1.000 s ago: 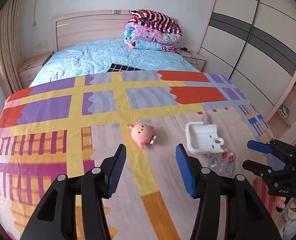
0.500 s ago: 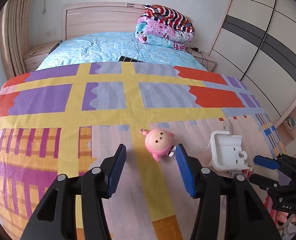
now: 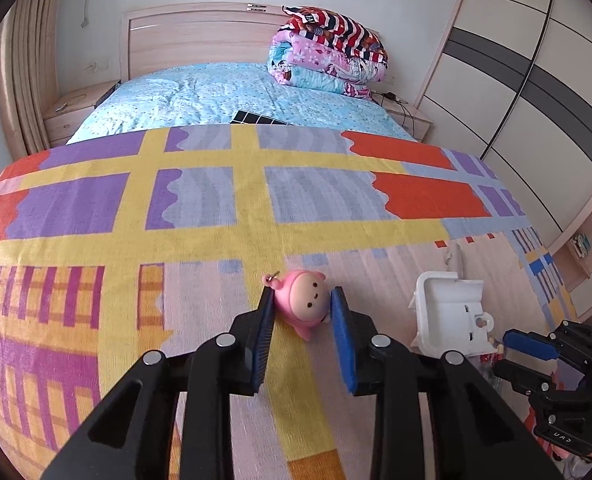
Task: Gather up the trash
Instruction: 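Close the left tool on the pink toy while the right tool grasps the blister pack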
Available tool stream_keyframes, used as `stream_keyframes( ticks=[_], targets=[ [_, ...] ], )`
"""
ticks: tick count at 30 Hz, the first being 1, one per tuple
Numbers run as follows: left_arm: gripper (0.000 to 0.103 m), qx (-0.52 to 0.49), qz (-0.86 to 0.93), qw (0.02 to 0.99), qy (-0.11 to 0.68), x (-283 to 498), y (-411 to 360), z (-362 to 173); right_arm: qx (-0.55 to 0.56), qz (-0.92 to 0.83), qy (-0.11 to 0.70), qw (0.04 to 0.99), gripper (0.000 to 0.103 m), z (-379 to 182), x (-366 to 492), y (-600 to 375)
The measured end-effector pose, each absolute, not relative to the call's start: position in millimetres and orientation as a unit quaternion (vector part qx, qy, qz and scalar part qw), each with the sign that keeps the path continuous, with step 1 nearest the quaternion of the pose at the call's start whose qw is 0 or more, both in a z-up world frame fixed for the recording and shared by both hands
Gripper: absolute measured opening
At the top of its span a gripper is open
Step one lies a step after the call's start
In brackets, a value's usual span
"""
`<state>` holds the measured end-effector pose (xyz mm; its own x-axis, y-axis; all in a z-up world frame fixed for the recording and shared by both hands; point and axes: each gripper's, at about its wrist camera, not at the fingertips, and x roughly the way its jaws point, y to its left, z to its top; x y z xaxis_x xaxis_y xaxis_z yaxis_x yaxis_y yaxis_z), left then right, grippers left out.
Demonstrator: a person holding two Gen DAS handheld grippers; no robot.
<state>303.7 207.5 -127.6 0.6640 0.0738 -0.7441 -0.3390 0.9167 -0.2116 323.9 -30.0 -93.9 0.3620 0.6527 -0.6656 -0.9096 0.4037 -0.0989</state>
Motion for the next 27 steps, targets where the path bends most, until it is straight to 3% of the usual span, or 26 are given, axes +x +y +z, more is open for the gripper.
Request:
stream_keyframes(
  ticks=[12,27],
  targets=[
    [0.027,-0.141,0.105,0.909,0.377,257.4,179.7,-103.0,-0.214,0.498,0.279,0.793,0.028,-95.0,293.9,-55.1],
    [0.027,-0.080,0.064,0.932,0.348,154.2,87.3,-65.4,-0.204,0.523,0.239,0.792,0.028,-72.0,218.2,-116.3]
  ],
)
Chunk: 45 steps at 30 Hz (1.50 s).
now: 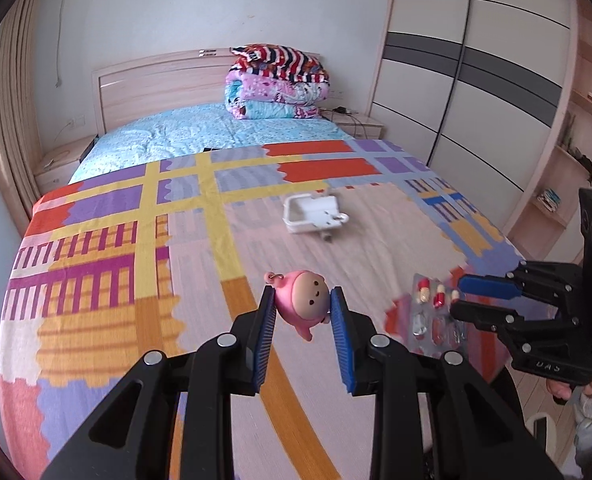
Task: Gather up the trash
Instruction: 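Close the left tool on the pink toy while the right tool grasps the blister pack, then carry the toy and blister pack over the bin and open both tools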
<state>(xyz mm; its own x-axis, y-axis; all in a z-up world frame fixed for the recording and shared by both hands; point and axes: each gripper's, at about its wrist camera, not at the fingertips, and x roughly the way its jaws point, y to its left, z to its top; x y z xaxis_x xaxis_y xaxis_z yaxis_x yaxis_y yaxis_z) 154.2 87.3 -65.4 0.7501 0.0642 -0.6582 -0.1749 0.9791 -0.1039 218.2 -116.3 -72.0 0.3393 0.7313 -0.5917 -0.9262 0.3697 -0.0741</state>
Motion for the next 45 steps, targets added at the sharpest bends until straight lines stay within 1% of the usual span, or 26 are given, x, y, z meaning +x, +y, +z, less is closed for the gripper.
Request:
stream_keyframes(
  ticks=[9,13,18,27,31,36,38,45],
  targets=[
    [0.027,-0.066,0.041,0.934,0.349,88.6,35.8,-71.1,-0.215,0.550,0.243,0.769,0.028,-87.6,163.4,-148.7],
    [0.027,-0.069,0.037,0.928,0.365,69.3,21.5,-88.9,-0.230,0.555,0.254,0.758,0.028,-105.8,144.9,-157.9],
    [0.027,-0.078,0.027,0.910,0.406,53.7,8.2,-127.7,-0.240,0.556,0.293,0.740,0.028,-141.3,135.9,-162.7],
    [0.027,-0.096,-0.001,0.876,0.473,39.9,-16.4,-197.3,-0.275,0.542,0.364,0.706,0.028,-214.3,134.7,-158.0],
    [0.027,-0.079,-0.005,0.857,0.509,43.1,-27.5,-227.0,-0.298,0.532,0.383,0.693,0.028,-239.8,133.3,-154.1],
    [0.027,-0.068,0.000,0.840,0.538,49.3,-28.1,-252.3,-0.344,0.505,0.389,0.689,0.028,-266.0,128.5,-146.8],
    [0.027,-0.067,0.000,0.832,0.550,51.5,-28.5,-261.7,-0.380,0.479,0.379,0.694,0.028,-275.8,124.2,-142.0],
    [0.027,-0.067,-0.001,0.817,0.573,53.6,-28.6,-279.6,-0.398,0.477,0.388,0.681,0.029,-285.7,117.2,-137.2]
  ],
)
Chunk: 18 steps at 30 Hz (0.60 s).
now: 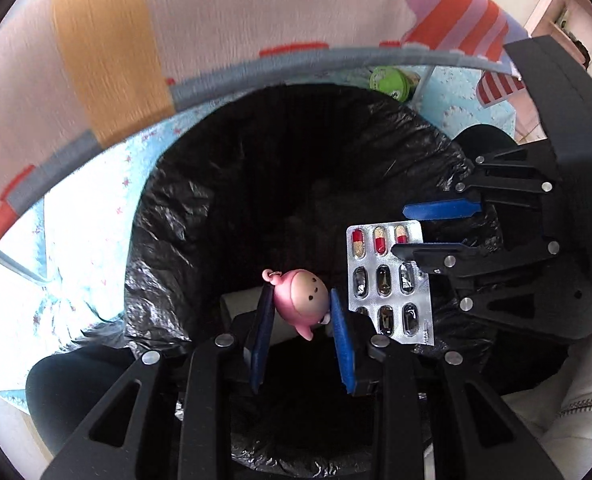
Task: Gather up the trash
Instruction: 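Carry the toy and blister pack over the bin and open both tools, then lift both tools from the bin and move them back toward the bed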
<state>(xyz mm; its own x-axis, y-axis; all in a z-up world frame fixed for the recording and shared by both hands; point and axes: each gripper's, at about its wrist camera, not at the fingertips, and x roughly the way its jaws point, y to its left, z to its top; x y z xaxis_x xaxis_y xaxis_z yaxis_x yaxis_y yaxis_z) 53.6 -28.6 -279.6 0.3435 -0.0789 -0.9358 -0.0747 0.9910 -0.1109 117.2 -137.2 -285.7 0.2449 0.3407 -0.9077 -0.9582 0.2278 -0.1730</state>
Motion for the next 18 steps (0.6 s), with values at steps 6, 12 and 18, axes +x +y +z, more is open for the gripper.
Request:
stream_keyframes(
  ticks=[6,12,18],
  targets=[
    [0.027,-0.067,-0.007,0.813,0.578,53.9,-31.0,-284.3,-0.397,0.479,0.389,0.680,0.029,-280.4,121.6,-133.4],
    [0.028,-0.067,-0.009,0.816,0.575,55.8,-33.4,-281.2,-0.390,0.487,0.391,0.677,0.040,-280.8,122.8,-134.9],
    [0.028,-0.073,-0.017,0.825,0.560,53.6,-30.1,-263.4,-0.379,0.495,0.384,0.681,0.041,-268.7,121.4,-137.0]
  ],
)
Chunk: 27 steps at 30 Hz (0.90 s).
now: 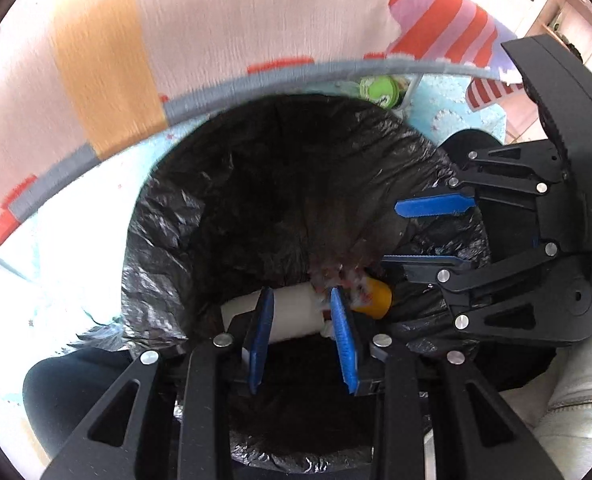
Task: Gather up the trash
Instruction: 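Lift both tools from the bin and move them back toward the bed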
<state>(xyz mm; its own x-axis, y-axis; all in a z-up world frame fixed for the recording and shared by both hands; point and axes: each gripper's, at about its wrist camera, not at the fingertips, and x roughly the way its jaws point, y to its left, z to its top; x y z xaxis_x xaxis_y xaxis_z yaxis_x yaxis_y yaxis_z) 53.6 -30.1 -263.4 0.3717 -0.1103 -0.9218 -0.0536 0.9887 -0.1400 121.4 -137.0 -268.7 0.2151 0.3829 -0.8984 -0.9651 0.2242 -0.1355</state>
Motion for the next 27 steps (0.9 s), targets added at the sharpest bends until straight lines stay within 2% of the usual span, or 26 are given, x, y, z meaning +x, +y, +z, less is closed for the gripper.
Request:
stream_keyframes(
  ticks=[3,4,5,6,16,27],
  targets=[
    [0.029,-0.077,-0.020,0.834,0.546,51.1,-28.4,-249.2,-0.360,0.501,0.383,0.688,0.041,-256.9,124.9,-140.3],
    [0.034,-0.078,-0.022,0.837,0.542,50.3,-27.4,-244.5,-0.351,0.504,0.383,0.690,0.041,-252.1,126.5,-141.7],
    [0.045,-0.080,-0.024,0.840,0.536,49.4,-26.6,-240.2,-0.341,0.507,0.382,0.694,0.041,-247.1,130.8,-144.6],
    [0.047,-0.080,-0.024,0.844,0.530,49.1,-25.5,-235.2,-0.335,0.509,0.378,0.698,0.041,-242.1,132.9,-146.6],
    [0.047,-0.041,-0.036,0.880,0.471,42.5,-20.1,-170.6,-0.296,0.522,0.319,0.733,0.041,-174.1,133.8,-161.8],
    [0.047,-0.007,-0.023,0.906,0.423,57.2,-4.7,-114.4,-0.266,0.525,0.270,0.762,0.041,-136.8,143.3,-162.7]
  ],
)
